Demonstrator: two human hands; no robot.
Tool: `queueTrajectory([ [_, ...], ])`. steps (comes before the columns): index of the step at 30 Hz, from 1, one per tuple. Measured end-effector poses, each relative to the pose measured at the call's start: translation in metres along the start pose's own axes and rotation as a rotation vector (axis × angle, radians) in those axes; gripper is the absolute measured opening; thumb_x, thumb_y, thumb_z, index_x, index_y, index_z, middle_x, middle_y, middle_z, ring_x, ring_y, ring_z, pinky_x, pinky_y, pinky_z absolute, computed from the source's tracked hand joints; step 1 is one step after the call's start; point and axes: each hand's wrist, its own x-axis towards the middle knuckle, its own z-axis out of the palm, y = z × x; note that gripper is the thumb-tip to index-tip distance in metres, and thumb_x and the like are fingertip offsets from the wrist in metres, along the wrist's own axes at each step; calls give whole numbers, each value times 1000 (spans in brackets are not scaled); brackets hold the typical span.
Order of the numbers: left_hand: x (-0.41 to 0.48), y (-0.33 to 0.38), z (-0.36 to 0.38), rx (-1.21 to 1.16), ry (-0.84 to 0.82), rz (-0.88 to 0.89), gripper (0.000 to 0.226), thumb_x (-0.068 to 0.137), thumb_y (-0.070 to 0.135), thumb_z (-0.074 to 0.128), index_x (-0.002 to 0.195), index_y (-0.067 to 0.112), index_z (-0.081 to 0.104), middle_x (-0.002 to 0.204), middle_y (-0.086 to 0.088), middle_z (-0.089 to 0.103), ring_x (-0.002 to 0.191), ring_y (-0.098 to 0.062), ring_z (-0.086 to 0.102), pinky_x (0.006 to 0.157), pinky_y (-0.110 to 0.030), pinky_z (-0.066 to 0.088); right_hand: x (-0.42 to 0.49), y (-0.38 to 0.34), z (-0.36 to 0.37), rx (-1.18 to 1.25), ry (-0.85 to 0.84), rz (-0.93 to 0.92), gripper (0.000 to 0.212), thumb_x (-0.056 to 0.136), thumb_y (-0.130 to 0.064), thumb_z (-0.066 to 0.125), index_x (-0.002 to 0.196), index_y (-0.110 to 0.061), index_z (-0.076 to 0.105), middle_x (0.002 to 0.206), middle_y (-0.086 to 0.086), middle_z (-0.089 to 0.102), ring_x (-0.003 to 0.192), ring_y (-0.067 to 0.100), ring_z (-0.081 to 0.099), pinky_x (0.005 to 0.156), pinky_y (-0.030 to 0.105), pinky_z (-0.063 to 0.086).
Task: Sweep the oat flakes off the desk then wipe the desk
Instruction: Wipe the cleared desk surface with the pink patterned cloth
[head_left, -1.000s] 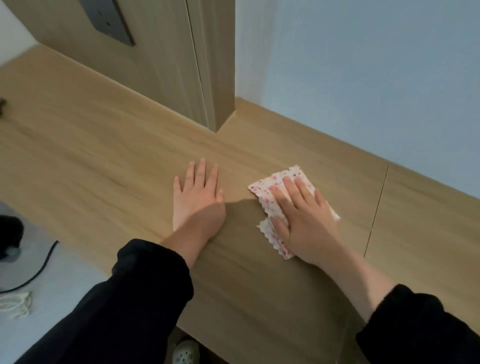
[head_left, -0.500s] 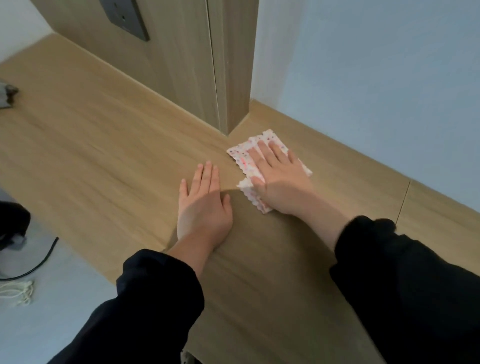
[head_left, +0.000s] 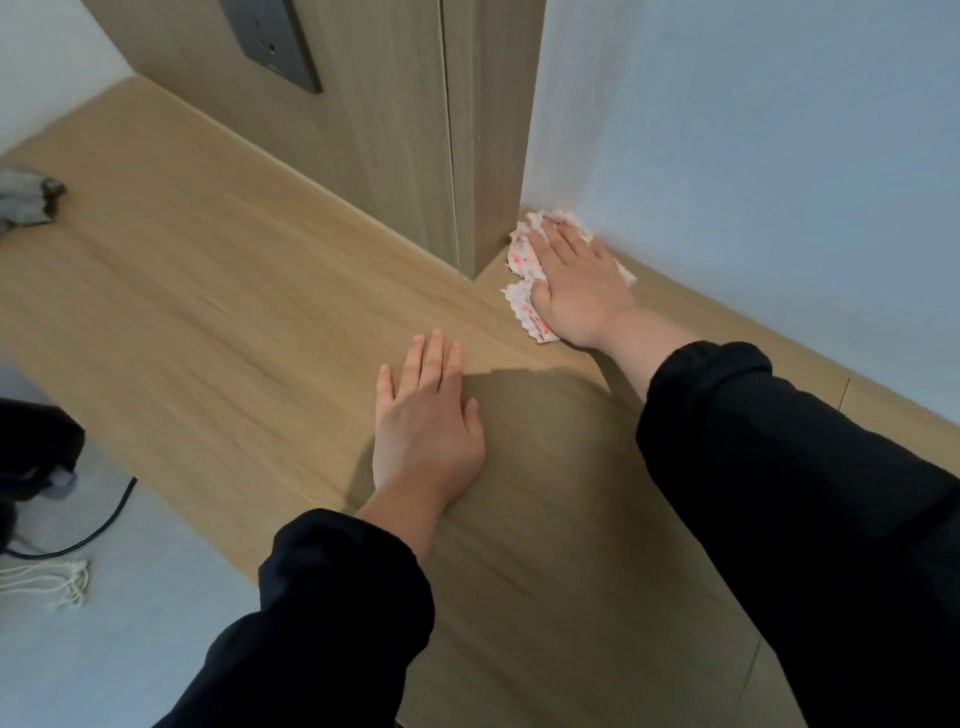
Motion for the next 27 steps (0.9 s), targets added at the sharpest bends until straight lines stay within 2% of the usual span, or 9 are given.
queueTrajectory([
  [3,1,0,0,11,3,-4,61,98,36,27,154,21,7,162,3,-4,148,-14,-8,120,-44,0,-29,19,1,2,-9,36,61,101,-37,20,156,-15,3,164,3,0,150,18,-1,120,40,4],
  [6,2,0,-2,26,-13,-1,62,98,36,26,154,21,5,162,1,-5,148,-15,-8,120,-45,1,-79,45,10,-6,8,142,66,99,-47,13,155,-15,3,164,6,2,150,21,0,121,42,4],
  [9,2,1,-2,43,-18,9,62,98,36,24,154,21,4,162,0,-6,148,-16,-9,120,-45,1,-122,61,15,32,22,380,77,90,-54,6,155,-13,6,163,9,6,150,24,3,121,46,8],
  [11,2,0,-2,40,-16,10,62,98,35,25,154,21,5,162,0,-5,148,-16,-8,119,-46,1,-125,54,16,51,19,499,75,93,-51,9,155,-9,4,163,13,4,150,28,2,120,49,8],
  [12,2,0,-2,36,-14,12,62,98,35,25,154,21,5,162,0,-5,148,-16,-8,119,-46,1,-119,42,14,55,9,487,74,95,-49,10,155,-7,2,163,14,1,150,29,0,119,49,6],
  [15,3,0,0,25,-1,15,61,98,34,27,154,21,7,162,0,-4,149,-17,-7,120,-46,1,-90,-4,18,19,-22,213,71,97,-47,15,155,-9,-4,162,9,-10,150,26,-9,119,47,-2],
  [17,2,0,0,16,8,12,61,98,33,28,154,21,8,162,0,-4,149,-16,-7,120,-45,1,-66,-18,16,22,-43,118,68,100,-45,20,155,-14,-4,163,5,-11,150,22,-10,120,46,-2],
  [23,3,0,0,17,18,9,61,98,33,29,154,21,9,162,0,-3,149,-16,-6,119,-45,0,0,-5,2,27,-30,99,68,101,-46,19,156,-12,-1,163,7,-5,150,24,-4,120,48,1],
  [27,3,1,0,37,5,15,62,97,32,30,154,21,9,162,0,-3,149,-17,-6,119,-46,1,-4,-11,4,41,-28,114,66,101,-45,19,156,-13,1,164,7,-3,150,23,-4,120,47,1],
])
